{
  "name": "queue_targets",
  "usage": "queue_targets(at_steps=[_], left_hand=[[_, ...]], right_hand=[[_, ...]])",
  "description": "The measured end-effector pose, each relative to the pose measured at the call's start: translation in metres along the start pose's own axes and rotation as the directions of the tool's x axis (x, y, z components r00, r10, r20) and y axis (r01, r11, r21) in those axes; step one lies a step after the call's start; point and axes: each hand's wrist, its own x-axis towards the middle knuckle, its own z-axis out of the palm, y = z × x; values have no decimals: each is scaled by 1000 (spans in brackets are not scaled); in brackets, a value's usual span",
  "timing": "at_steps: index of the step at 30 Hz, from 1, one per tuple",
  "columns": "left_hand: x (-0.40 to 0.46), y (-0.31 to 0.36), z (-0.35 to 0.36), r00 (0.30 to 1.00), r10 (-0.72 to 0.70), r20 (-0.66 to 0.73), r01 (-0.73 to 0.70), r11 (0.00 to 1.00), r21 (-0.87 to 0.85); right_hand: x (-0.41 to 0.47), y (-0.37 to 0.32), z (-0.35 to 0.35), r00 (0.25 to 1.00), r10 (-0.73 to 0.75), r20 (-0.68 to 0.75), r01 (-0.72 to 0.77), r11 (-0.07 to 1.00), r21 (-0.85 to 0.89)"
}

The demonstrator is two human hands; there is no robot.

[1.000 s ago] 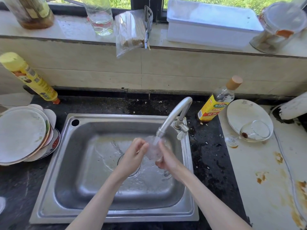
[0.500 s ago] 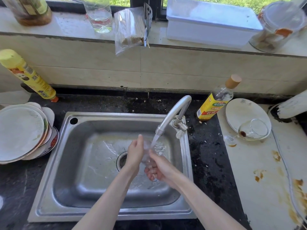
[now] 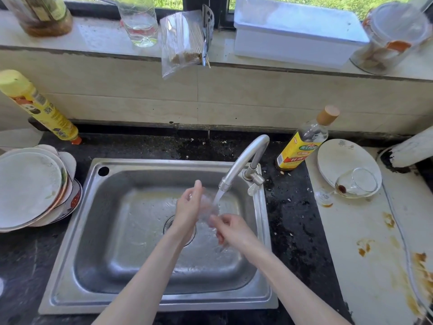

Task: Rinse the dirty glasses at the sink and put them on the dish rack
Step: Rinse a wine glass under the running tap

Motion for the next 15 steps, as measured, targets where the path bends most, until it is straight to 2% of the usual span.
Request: queue_targets(at_steps=[1,2,3,5,7,9,11,13,15], left_hand=[[1,0,-2,997,5,73,-4,1000,-2],[1,-1,-4,989,28,144,-29,1000,6],[0,-1,-6,979,51,200,-55,998,12],[-3,-5,-6,960,76,268,-90,995,38],[-4,-8,-4,961,85,262,-108,992,73],[-4,-6,-2,974,79,210,-82,997,4],[1,-2,-3,989,-4,149,25,990,-141],[2,4,-6,969,-179,172,220,940,-262],[-2,5,-10,951,-188,246,253,930,-267]], right_hand=[[0,1,0,1000,-25,-14,24,999,-47],[-1,1,0,1000,-22,4,22,1000,-2],[-1,1,0,999,10,43,-16,990,140],[-1,-4,-4,980,83,179,-160,863,479],[-3,-10,-11,943,110,314,-296,710,639],[-6,-13,-14,910,122,397,-373,658,654],[-8,-14,-14,905,133,404,-366,727,581],[-8,-12,-10,930,123,345,-279,848,450],[-7,-9,-9,932,123,341,-285,831,478]])
